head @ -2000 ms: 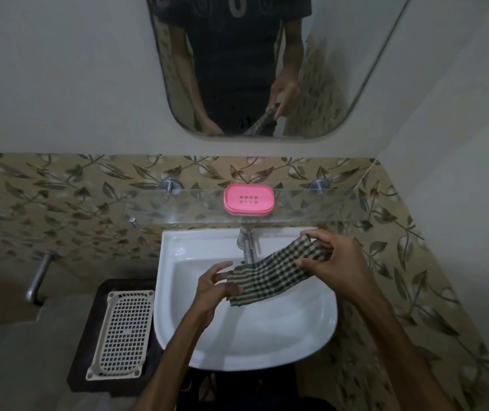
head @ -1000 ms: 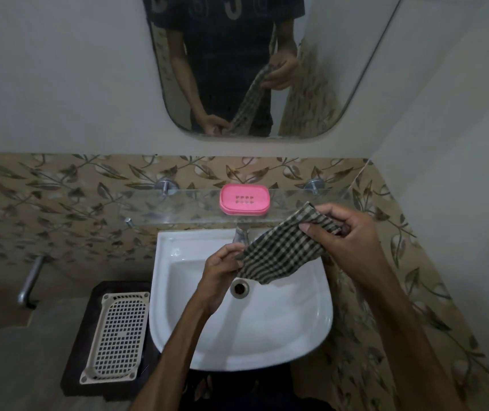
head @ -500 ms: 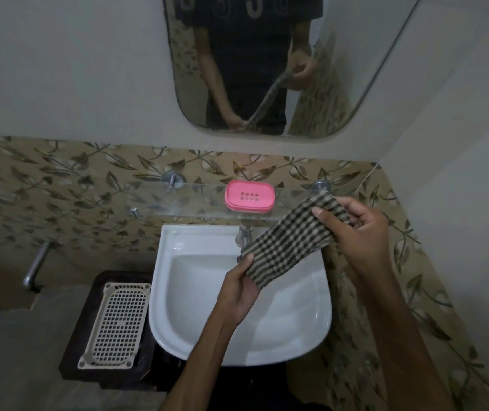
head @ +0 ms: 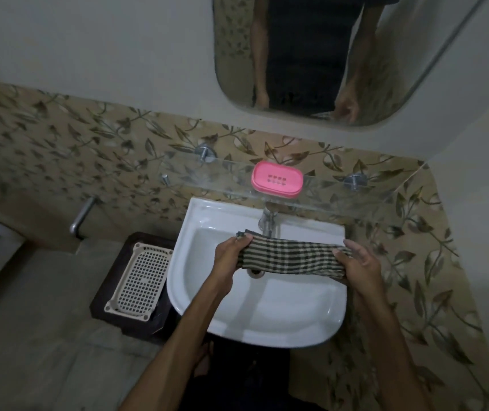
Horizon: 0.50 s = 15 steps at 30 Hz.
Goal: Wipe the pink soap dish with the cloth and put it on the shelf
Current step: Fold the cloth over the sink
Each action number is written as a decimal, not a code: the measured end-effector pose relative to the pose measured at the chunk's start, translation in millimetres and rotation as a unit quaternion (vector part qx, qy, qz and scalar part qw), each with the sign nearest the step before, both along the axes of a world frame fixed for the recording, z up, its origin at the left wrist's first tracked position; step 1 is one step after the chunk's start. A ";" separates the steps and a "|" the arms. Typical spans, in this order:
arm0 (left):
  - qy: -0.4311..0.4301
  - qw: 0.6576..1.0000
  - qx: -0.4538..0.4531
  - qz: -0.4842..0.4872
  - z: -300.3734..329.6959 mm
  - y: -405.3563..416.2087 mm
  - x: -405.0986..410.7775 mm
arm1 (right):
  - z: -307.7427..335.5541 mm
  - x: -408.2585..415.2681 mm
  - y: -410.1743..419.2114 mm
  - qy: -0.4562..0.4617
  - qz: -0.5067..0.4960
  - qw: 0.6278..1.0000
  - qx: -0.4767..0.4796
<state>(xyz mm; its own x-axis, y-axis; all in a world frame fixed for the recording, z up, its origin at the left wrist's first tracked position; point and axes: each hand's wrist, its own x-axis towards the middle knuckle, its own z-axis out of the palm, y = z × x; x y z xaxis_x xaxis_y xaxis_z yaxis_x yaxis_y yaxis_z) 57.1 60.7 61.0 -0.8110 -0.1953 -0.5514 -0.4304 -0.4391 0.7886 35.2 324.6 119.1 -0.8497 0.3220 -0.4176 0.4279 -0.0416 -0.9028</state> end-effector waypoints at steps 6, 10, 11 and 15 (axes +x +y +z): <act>-0.009 0.996 -0.088 0.027 -13.0 -22.5 31.2 | -27.9 9.1 -12.9 -0.066 0.066 0.996 0.003; -0.027 0.991 -0.091 0.090 -28.9 -40.7 64.0 | -36.5 16.9 -39.0 -0.099 0.121 0.988 0.004; -0.030 0.990 -0.087 0.107 -33.1 -47.9 71.4 | -37.2 18.2 -48.0 -0.094 0.136 0.986 0.005; -0.066 0.979 -0.059 0.184 -50.2 -88.3 100.2 | -38.4 19.3 -101.3 -0.054 0.229 0.971 0.036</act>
